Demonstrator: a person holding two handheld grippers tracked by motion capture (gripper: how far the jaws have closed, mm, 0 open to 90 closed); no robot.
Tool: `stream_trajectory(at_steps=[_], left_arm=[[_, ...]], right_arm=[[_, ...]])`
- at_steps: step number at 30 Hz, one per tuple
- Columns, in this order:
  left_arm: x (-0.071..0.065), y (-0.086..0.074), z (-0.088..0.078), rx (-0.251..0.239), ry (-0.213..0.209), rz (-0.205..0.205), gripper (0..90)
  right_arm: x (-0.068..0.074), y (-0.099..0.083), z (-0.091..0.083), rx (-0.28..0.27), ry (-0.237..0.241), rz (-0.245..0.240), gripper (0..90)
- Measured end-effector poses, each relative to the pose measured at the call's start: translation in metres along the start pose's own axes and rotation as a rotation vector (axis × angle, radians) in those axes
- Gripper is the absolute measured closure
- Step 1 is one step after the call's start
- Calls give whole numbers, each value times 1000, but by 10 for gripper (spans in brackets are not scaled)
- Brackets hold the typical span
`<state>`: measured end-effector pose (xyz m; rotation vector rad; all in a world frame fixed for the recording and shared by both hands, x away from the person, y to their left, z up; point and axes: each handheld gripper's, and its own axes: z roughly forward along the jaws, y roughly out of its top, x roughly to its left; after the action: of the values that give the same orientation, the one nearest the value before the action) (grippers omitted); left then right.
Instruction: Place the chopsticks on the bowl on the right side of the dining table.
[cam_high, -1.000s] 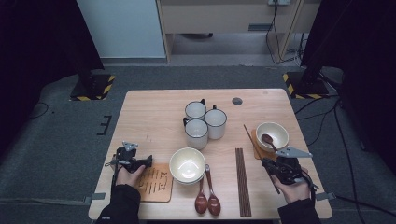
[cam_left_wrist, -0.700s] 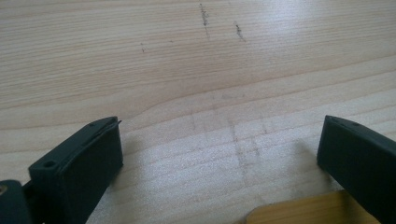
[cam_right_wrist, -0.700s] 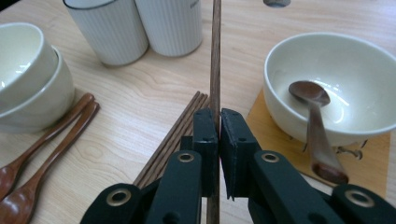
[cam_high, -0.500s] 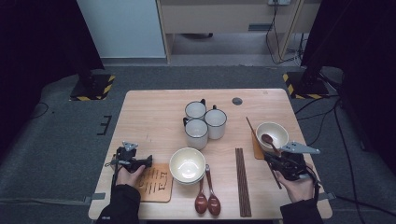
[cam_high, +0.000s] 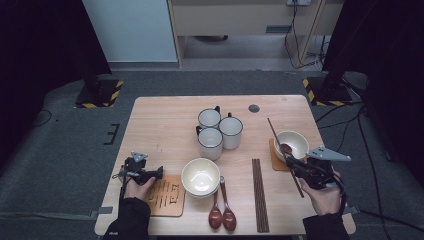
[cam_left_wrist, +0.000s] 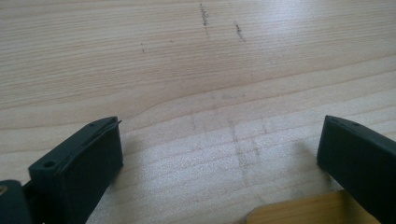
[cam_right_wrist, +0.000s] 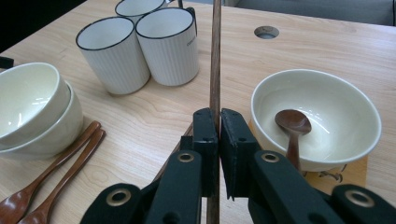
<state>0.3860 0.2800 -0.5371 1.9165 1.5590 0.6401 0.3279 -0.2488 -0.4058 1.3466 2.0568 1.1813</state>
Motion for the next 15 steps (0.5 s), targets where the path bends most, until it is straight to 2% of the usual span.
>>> stream_trajectory(at_steps=[15], left_arm=[[0, 0, 0, 0, 0, 0, 0]], right_arm=[[-8, 13, -10, -27, -4, 0, 851]])
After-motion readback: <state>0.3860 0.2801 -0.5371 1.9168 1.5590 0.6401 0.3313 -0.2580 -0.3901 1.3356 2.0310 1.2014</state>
